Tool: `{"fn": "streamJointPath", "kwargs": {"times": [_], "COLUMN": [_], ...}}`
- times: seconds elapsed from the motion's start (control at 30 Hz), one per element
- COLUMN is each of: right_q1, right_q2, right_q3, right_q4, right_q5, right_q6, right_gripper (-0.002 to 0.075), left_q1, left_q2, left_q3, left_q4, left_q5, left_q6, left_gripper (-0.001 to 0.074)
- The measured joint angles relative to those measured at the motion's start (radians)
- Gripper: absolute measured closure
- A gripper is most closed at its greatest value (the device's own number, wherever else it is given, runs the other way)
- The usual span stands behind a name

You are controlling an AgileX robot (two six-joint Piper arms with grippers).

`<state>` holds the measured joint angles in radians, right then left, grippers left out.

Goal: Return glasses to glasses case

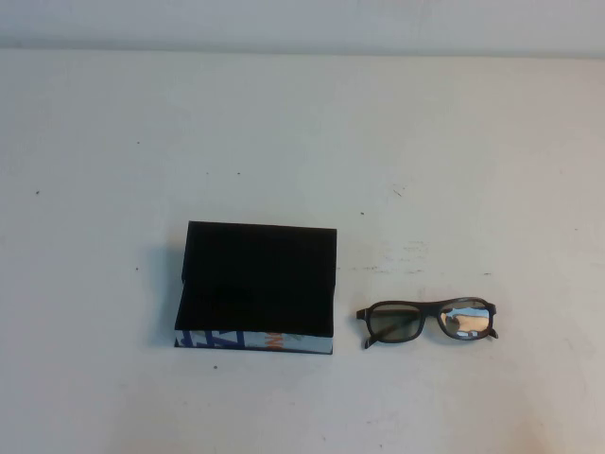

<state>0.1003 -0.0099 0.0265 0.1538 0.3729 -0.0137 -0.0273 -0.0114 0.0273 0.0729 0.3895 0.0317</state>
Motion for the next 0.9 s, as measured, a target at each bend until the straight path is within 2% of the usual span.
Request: {"fn": "streamJointPath", "kwargs": {"times": [0.9], "right_q1": [0.000], "right_q2": [-0.002], "right_q3": [0.000], "right_q4": [0.030], "right_q5": [-0.006], "right_q6": [0.000], "right_gripper": [0.0737], "left_q1": [0.000], "left_q2": [0.000], "left_q3": [0.000], "left_q4": [0.000], "left_q5": [0.000], "left_q6": [0.000], "left_gripper": [0.0738]}}
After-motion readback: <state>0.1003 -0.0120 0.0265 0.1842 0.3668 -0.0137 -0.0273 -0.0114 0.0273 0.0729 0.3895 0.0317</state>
